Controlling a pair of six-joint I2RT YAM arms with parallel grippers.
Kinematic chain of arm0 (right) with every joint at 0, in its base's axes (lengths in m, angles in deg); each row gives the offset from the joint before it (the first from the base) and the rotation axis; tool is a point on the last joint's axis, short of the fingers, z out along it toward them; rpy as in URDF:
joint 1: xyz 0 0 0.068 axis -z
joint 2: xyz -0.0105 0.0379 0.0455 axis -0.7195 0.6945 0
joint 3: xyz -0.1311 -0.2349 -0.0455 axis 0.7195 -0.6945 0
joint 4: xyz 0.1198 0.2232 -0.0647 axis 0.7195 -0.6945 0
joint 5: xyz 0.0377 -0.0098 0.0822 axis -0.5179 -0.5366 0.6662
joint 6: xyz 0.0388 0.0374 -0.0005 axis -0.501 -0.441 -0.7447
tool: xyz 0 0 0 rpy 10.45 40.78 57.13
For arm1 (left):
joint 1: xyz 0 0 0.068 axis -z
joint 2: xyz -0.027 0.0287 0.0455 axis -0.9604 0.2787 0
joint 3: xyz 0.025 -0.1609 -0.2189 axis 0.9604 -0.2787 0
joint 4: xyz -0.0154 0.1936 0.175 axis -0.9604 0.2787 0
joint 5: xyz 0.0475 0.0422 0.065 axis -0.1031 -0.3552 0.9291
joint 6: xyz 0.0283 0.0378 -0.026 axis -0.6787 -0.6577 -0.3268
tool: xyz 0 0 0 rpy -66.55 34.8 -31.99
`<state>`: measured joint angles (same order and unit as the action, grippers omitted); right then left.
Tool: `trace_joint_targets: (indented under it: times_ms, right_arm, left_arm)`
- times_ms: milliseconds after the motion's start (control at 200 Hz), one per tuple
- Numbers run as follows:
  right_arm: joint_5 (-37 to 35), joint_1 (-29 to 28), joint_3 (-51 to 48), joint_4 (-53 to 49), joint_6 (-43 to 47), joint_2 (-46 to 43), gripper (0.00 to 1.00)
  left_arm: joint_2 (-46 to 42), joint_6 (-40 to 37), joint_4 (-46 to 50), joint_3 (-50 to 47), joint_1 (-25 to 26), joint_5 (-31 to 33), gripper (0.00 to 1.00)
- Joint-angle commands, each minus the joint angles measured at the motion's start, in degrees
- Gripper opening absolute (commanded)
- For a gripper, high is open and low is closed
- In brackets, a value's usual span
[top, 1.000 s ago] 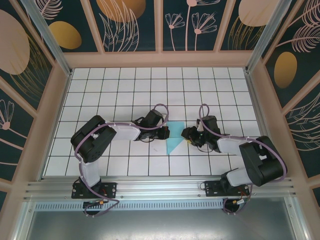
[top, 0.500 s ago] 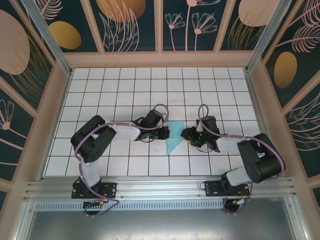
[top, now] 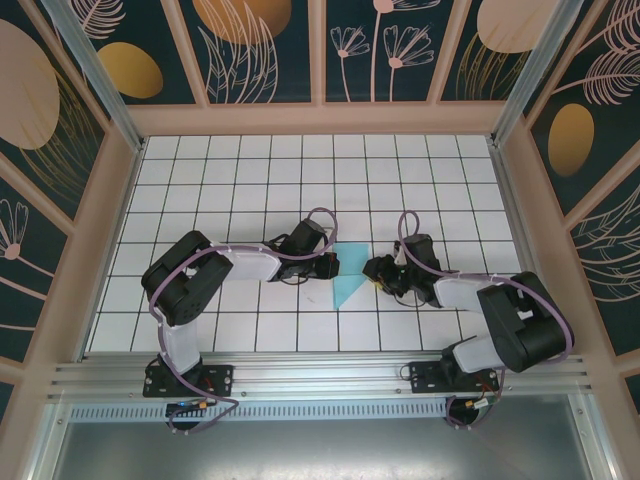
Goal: Fold a paper plane with a square sheet of paper (pick it up from the middle)
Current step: Fourth fold the wing at the center of the table.
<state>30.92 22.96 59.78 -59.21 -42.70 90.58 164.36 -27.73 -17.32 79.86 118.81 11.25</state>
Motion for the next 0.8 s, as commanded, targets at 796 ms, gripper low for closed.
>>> trace_joint_targets:
  times_ms: [796]
  right_arm:
    - [5.8,-2.8,0.4,9.1,3.7,2.4,0.36]
  left_arm:
    - [-0.4,1.4,2.7,-0.4,0.1,0.8,0.06]
